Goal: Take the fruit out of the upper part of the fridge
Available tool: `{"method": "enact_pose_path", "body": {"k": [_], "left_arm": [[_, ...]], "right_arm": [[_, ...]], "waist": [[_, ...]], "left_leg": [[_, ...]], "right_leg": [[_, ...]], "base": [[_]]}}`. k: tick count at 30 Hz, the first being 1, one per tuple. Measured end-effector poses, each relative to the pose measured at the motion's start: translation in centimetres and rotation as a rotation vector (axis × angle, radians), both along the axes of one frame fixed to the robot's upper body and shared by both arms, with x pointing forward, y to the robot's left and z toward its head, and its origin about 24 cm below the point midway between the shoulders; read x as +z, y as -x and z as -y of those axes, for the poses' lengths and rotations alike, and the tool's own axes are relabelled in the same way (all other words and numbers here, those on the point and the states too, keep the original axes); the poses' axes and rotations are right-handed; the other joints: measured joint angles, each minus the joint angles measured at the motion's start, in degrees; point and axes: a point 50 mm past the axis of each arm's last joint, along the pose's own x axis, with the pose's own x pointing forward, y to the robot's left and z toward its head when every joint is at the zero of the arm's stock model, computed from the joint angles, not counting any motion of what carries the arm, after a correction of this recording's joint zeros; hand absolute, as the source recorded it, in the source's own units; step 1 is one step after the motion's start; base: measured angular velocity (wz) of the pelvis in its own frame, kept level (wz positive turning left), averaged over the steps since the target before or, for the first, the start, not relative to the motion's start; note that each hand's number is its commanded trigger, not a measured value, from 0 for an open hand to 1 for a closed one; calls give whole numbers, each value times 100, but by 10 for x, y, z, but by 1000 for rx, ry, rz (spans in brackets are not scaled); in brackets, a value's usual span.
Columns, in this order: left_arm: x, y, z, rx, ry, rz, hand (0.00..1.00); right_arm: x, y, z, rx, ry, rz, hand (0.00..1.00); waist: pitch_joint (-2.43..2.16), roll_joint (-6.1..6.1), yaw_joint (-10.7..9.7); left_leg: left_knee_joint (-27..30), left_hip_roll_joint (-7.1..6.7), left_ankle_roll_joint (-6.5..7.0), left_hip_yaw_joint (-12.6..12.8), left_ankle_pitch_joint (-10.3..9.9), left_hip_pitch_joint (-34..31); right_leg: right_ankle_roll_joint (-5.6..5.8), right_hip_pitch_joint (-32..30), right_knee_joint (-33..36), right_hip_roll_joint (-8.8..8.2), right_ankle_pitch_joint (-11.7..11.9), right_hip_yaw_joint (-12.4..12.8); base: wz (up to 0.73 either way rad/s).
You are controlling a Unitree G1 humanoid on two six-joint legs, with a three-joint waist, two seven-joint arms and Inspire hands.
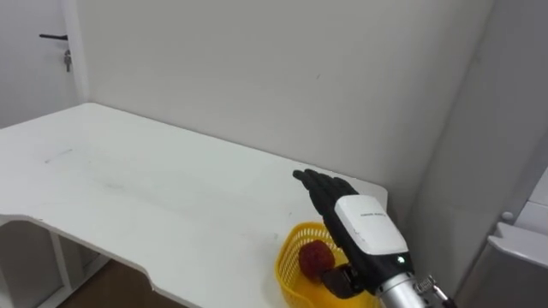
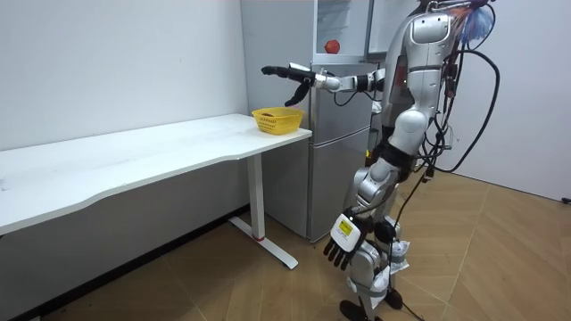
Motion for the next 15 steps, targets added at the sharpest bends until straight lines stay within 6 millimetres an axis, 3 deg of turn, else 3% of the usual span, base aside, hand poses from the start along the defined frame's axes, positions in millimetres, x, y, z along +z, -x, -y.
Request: {"method": "enact_pose_path", "body": {"k": [4, 8, 9, 11, 15], "left_arm": [[-1, 2, 0, 4, -3, -7, 0], [-3, 11, 4, 16, -5, -20, 0], [-4, 14, 6, 19, 1, -27, 0], [-6, 17, 12, 25, 14, -32, 0], [-8, 24, 15, 43, 15, -44, 0]], "right_arm": [[26, 2, 3, 1, -150, 94, 0], [43, 4, 7, -24, -285, 165, 0], [45, 4, 8, -27, -319, 170, 0], [44, 10, 12, -34, -373, 163, 0], [36, 24, 17, -63, -427, 150, 0]], "waist": [[18, 30, -95], [72, 137, -291], [63, 190, -327], [-1, 298, -395], [-21, 424, -519]], "left_leg": [[-12, 15, 2, 135, 1, 23], [-35, 19, 16, 203, 1, 88], [-61, 25, 25, 267, 6, 116], [-98, 33, 41, 348, 13, 127], [-206, 65, 46, 539, 15, 273]], "right_leg": [[2, -21, 0, 0, 2, 105], [21, 5, 0, -1, 16, 137], [25, -2, 1, -1, 22, 210], [32, -43, 1, 3, 46, 283], [36, -17, -2, 40, 66, 528]], "base": [[-13], [-12], [-24], [-22], [-27]]}}
